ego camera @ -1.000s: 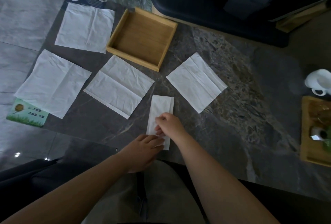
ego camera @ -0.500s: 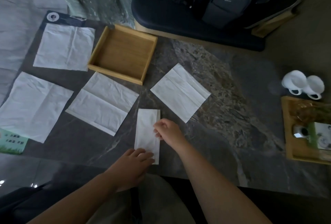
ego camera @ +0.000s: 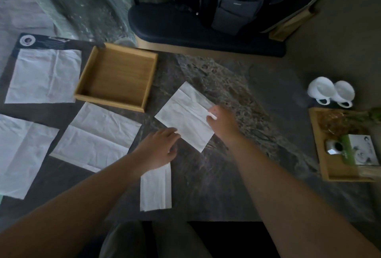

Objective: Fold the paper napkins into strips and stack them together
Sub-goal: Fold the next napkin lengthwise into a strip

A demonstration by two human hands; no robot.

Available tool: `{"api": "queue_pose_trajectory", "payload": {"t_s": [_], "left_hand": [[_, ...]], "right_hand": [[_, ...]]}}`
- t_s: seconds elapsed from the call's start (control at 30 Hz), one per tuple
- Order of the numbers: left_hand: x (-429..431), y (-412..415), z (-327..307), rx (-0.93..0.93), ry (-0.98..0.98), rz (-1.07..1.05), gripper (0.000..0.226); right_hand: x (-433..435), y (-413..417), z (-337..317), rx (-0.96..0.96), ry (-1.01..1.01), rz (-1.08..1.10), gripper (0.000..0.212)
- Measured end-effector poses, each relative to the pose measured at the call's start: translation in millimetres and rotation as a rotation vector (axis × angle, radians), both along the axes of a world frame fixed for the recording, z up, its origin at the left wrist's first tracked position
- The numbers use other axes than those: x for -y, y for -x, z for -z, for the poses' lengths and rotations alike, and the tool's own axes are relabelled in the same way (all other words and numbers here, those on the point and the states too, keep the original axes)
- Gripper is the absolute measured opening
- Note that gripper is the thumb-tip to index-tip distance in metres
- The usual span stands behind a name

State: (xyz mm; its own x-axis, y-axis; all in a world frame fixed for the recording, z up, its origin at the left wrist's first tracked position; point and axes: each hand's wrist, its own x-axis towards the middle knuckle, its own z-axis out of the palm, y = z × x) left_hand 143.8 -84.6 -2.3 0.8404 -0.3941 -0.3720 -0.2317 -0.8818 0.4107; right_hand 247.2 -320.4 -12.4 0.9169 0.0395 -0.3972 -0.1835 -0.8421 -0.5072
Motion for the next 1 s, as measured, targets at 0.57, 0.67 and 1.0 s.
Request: {"api": "queue_pose_trajectory", "payload": {"t_s": [0.57, 0.67, 1.0], "left_hand": [[-2, -48, 37, 0.135, -0.109, 0.347, 0.06], [-10, -51, 37, 0.142, -0.086, 0.384, 0.061], [-34, -69, 31, 0.177, -0.06, 0.438, 0.044]], "right_hand": [[3, -60, 22, -0.03, 0.195, -0.094, 0.063], [3, -64, 22, -0.108, 0.101, -0.045, 0.059], [12, -57, 24, -0.221, -0.103, 0.086, 0.033]]}}
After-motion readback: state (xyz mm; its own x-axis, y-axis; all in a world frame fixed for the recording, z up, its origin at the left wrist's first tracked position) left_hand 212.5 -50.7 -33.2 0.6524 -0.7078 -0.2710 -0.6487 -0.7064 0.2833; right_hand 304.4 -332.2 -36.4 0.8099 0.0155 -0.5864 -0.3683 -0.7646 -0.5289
